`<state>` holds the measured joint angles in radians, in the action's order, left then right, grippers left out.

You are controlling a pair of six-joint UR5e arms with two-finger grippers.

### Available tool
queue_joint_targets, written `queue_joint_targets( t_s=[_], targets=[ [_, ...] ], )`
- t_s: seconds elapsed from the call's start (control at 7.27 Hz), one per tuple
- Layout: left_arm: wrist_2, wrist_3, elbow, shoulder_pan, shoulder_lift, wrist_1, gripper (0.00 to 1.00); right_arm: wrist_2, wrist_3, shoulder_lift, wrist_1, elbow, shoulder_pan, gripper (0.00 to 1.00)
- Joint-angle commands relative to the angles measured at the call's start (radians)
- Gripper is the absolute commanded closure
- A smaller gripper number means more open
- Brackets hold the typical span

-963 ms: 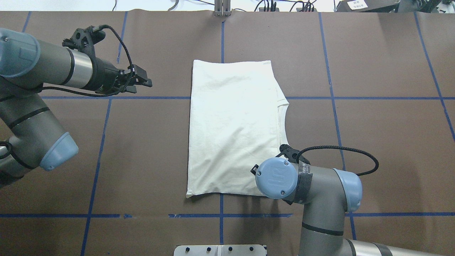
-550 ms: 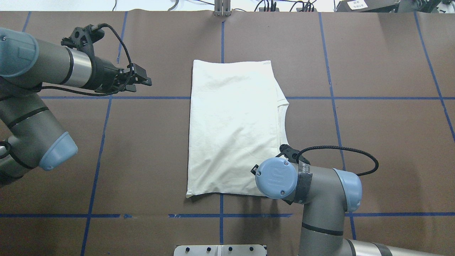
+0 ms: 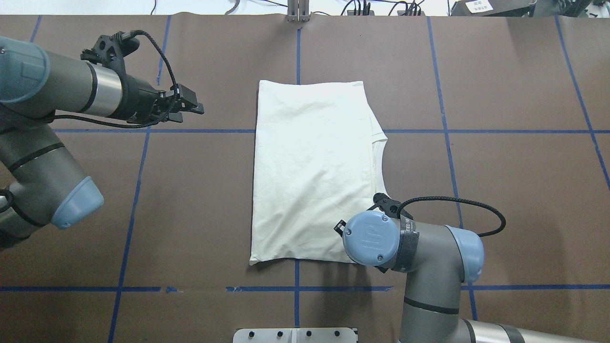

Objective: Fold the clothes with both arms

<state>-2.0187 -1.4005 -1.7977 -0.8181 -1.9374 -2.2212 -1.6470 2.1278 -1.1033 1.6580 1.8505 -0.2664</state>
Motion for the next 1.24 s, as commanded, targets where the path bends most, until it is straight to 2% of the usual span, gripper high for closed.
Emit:
queue_joint_targets(
  t_s=[0.0,0.14,0.28,0.83,0.96,1.1],
  targets=[
    [0.0,0.0,-0.003,-0.001,0.0,0.005,0.38,0.0,0.011,-0.01,-0.037,-0.01,-0.001,0.54],
    [0.0,0.0,-0.005,-0.001,-0.002,0.006,0.38,0.0,0.011,-0.01,-0.037,-0.008,-0.002,0.55],
    [0.0,0.0,-0.011,-0.001,0.0,0.006,0.38,-0.004,0.011,-0.01,-0.037,-0.005,-0.004,1.0],
    [0.002,-0.002,-0.019,0.001,0.0,0.015,0.38,-0.034,0.0,-0.018,-0.037,0.018,-0.007,1.0],
    [0.014,-0.024,-0.02,0.008,-0.005,0.021,0.38,-0.037,-0.003,-0.026,-0.037,0.059,-0.007,1.0],
    [0.078,-0.137,-0.035,0.095,-0.005,0.023,0.38,-0.04,-0.003,-0.064,-0.037,0.102,-0.005,1.0]
  ],
)
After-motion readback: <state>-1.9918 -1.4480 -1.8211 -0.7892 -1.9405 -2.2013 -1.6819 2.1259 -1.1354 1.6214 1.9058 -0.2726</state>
